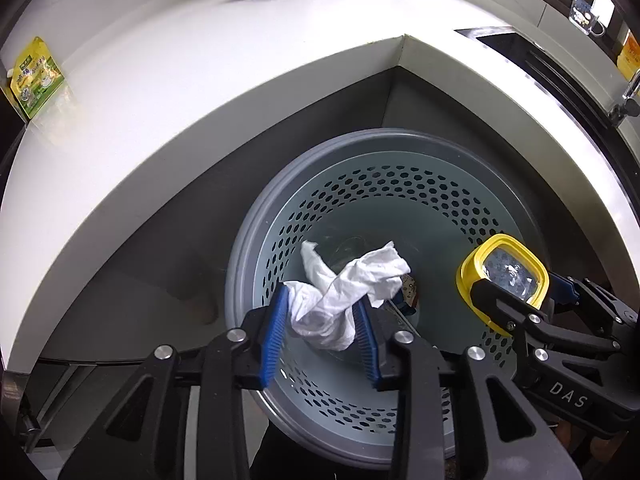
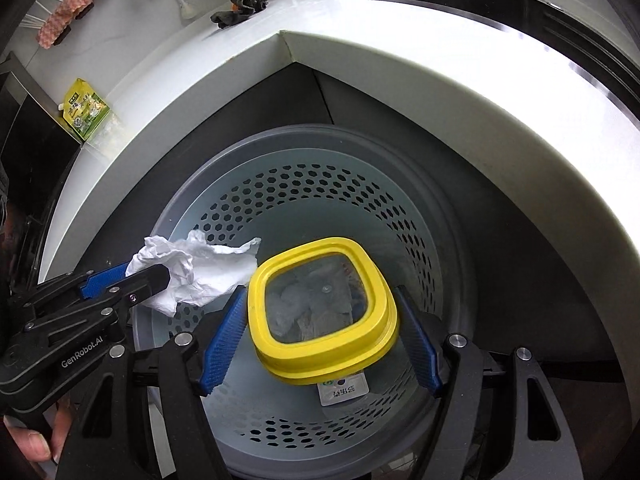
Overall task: Collect trash
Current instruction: 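Open both grippers to drop tissue and container into the bin, then move both tools back toward the black cloth and orange peel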
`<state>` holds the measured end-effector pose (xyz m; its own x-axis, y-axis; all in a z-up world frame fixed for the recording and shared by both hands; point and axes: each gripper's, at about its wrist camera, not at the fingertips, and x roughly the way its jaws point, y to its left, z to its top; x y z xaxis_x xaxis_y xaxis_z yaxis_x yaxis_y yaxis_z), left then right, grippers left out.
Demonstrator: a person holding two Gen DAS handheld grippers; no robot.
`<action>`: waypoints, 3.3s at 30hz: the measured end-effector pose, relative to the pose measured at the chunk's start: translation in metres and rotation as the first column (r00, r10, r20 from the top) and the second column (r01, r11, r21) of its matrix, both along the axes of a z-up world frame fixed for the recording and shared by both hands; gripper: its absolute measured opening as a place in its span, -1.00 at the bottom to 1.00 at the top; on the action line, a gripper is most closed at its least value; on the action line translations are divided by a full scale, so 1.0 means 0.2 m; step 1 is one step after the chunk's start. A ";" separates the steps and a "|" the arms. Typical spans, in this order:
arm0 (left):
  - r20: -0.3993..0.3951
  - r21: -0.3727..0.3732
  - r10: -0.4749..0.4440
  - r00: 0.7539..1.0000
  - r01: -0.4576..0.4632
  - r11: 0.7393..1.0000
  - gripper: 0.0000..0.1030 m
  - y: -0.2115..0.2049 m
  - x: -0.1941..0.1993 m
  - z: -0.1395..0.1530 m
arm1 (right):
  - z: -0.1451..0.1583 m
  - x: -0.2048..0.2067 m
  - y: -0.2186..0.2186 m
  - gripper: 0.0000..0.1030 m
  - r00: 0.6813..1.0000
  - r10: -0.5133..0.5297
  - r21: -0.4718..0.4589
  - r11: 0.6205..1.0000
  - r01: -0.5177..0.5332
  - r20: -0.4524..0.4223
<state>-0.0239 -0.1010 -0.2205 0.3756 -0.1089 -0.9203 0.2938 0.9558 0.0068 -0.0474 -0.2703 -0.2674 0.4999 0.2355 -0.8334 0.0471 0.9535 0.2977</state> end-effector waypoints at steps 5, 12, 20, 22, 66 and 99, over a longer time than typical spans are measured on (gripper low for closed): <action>0.022 0.001 0.015 1.000 -0.015 1.000 0.05 0.01 -0.01 0.02 | -0.01 0.02 -0.01 0.44 1.000 -0.004 -0.007 1.000 0.004 -0.012; 0.016 0.010 0.024 1.000 -0.024 1.000 0.06 0.02 0.01 0.02 | 0.00 0.03 -0.02 0.48 1.000 -0.016 -0.006 1.000 0.015 -0.013; 0.017 0.011 0.024 1.000 -0.025 1.000 0.12 0.03 0.02 0.02 | 0.00 0.02 -0.03 0.48 1.000 -0.010 -0.004 1.000 0.010 -0.019; 0.016 0.012 0.023 1.000 -0.023 1.000 0.14 0.03 0.02 0.02 | 0.00 0.02 -0.02 0.48 1.000 -0.012 -0.002 1.000 0.012 -0.019; 0.301 -0.064 0.097 0.949 -0.081 0.995 0.87 0.12 0.04 0.91 | 0.79 -0.06 -0.12 0.64 0.962 0.016 -0.068 0.998 0.003 0.274; 0.308 -0.077 -0.008 0.951 0.034 0.996 0.87 0.52 1.58 0.74 | 0.76 1.55 0.33 0.64 0.952 -0.107 -0.092 0.986 0.138 0.286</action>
